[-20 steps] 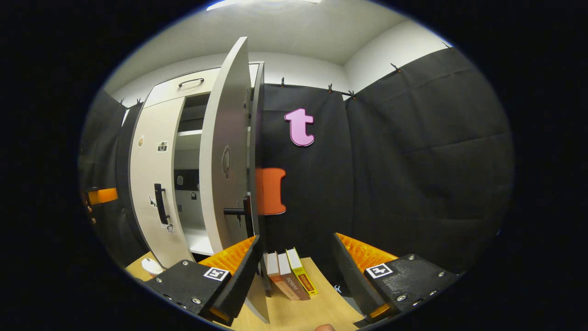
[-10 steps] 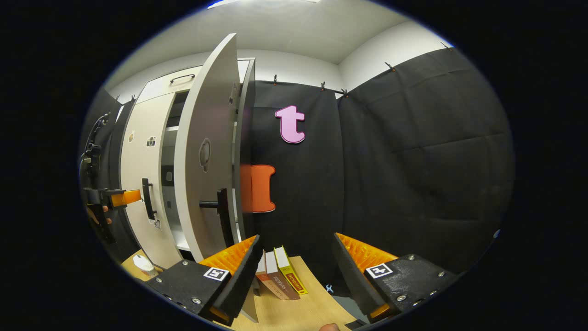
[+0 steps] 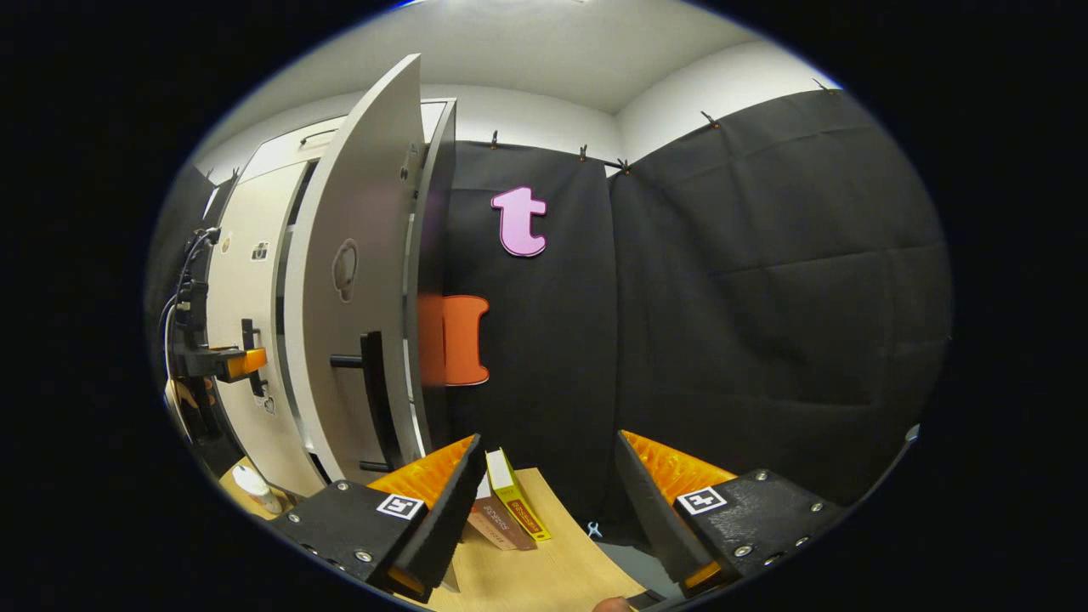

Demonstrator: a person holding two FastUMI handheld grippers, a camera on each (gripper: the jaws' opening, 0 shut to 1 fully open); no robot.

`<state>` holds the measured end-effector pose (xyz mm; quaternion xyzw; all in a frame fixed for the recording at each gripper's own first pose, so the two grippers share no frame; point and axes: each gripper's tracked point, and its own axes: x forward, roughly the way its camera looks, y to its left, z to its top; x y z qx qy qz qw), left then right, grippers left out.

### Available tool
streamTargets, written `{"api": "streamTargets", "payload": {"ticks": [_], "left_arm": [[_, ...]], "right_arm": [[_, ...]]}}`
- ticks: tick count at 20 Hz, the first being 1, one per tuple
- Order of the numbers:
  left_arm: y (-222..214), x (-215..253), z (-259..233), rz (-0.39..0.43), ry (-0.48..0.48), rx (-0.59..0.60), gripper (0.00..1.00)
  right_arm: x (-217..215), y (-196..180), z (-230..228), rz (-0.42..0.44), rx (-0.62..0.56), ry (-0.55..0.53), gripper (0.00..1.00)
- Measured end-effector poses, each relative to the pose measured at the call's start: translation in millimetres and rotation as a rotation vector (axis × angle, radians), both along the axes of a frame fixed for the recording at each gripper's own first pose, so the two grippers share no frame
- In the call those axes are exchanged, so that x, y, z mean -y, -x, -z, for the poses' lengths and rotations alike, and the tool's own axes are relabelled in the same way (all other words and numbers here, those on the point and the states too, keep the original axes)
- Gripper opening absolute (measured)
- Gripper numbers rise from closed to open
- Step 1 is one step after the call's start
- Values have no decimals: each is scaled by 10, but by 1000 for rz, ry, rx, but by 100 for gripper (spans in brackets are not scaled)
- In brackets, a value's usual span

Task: Open the right door of the double-door shoe cabinet with the right hand, and open the left door with the left hand.

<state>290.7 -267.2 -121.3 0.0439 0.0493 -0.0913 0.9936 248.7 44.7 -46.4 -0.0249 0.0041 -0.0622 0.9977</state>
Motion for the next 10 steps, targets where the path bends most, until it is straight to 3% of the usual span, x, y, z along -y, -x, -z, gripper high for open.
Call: {"api": "streamTargets", "payload": {"ticks": [1,5,8,9,10], "left_arm": [[-12,7,16,3,1,-8,98],[-75,7,123,-6,18,-25,78],[-112,22,175,1,15,-34,49],[-110,25,185,3,14,-42,49],[-124,11,177,2,13,-34,41]], "right_arm": [[11,5,1,3,-1,1,93],[28,1,8,7,-3,8,93],[23,-2,6,4,-1,12,93],[20,-1,6,4,-1,13,93],[24,2,3,5,-1,14,93]]}}
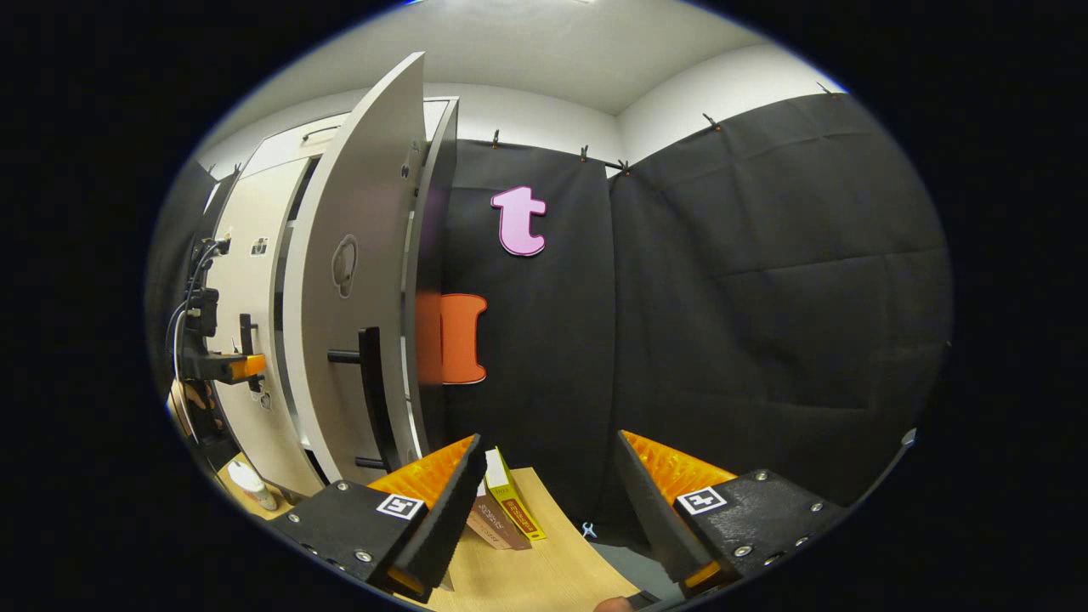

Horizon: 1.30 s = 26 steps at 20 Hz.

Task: Open the right door of the double-door shoe cabinet with the right hand, and open the left door with the left hand.

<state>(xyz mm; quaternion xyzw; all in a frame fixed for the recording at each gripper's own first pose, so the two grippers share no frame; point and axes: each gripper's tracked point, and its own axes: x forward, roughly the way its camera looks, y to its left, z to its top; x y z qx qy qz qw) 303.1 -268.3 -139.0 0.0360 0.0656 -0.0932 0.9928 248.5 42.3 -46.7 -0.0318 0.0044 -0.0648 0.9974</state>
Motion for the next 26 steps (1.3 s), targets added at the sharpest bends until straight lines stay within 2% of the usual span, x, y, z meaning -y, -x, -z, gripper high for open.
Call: {"api": "streamTargets", "payload": {"ticks": [5,7,8,10,17,26], "left_arm": [[2,-8,17,-4,18,-4,32],[13,-16,20,4,16,-2,23],[44,-20,24,10,17,-4,13],[119,-43,19,29,21,-10,10],[438,-199,-15,81,29,-16,11],[743,-420,-102,88,42,-18,10]], "right_arm": [[-6,35,-15,7,3,-15,93],[-15,52,-30,7,8,-23,93],[-26,55,-38,6,11,-25,93],[-31,51,-45,7,14,-26,93],[-148,87,-73,4,28,-56,93],[-313,149,-119,-16,43,-62,93]]}}
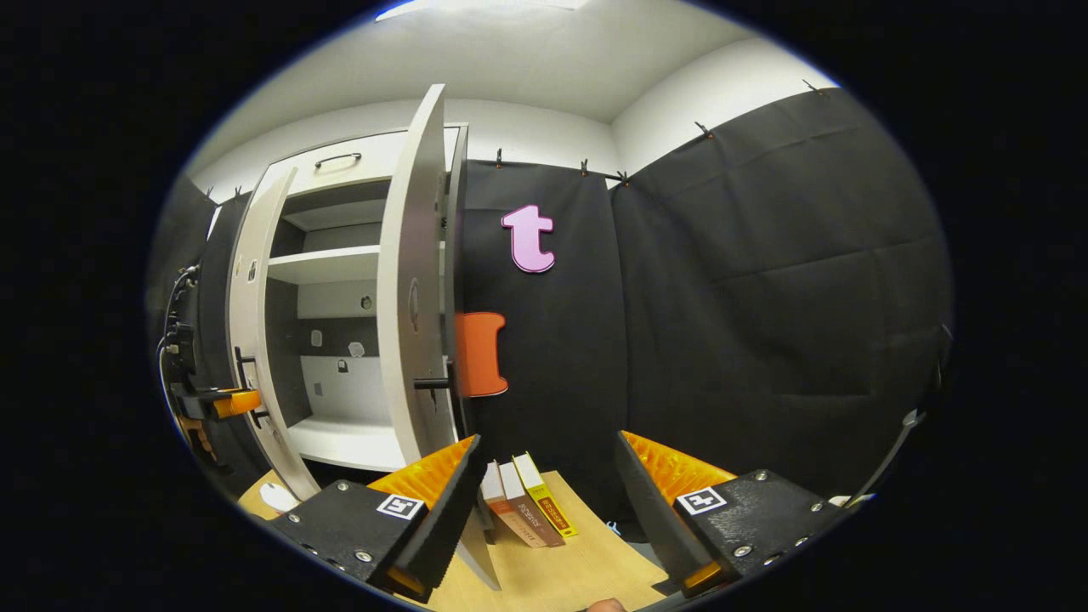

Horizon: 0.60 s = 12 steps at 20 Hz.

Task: Open the right door of the double-door shoe cabinet with the right hand, and open the left door with the left hand.

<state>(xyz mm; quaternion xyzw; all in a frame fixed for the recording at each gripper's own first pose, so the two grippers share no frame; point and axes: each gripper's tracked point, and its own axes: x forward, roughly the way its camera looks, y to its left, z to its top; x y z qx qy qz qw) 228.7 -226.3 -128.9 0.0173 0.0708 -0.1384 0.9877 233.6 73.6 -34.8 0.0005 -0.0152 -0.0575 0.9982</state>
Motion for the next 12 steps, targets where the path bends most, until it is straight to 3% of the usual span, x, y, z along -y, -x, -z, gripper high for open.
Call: {"api": "streamTargets", "payload": {"ticks": [12], "left_arm": [[410,-472,-79,-11,-2,7,10]], "right_arm": [[-171,44,-8,-12,2,11,93]]}}
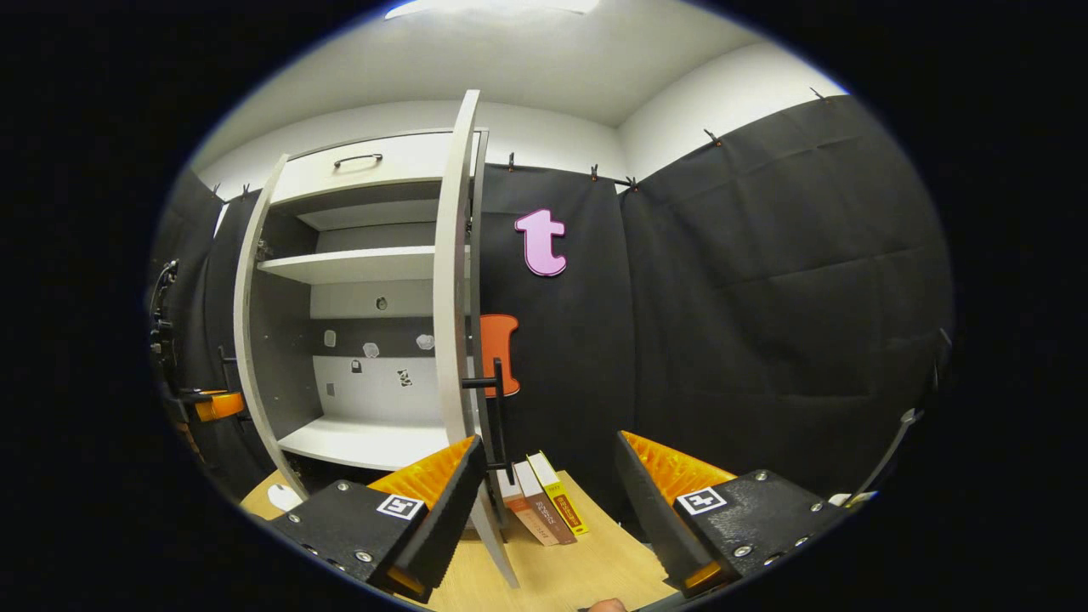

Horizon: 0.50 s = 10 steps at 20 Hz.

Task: Open the right door of the double-door shoe cabinet with the right hand, and open the left door with the left hand.

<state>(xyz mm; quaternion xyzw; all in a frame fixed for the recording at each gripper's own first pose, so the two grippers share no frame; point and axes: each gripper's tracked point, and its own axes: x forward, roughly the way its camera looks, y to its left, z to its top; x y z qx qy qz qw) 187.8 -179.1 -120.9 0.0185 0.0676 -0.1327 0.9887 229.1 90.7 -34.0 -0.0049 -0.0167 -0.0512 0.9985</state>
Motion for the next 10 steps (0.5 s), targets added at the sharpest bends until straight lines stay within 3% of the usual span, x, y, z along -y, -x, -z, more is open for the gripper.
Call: {"api": "streamTargets", "payload": {"ticks": [10], "left_arm": [[153,-419,-62,-48,-31,24,9]], "right_arm": [[-144,-5,-12,-30,8,2,93]]}}
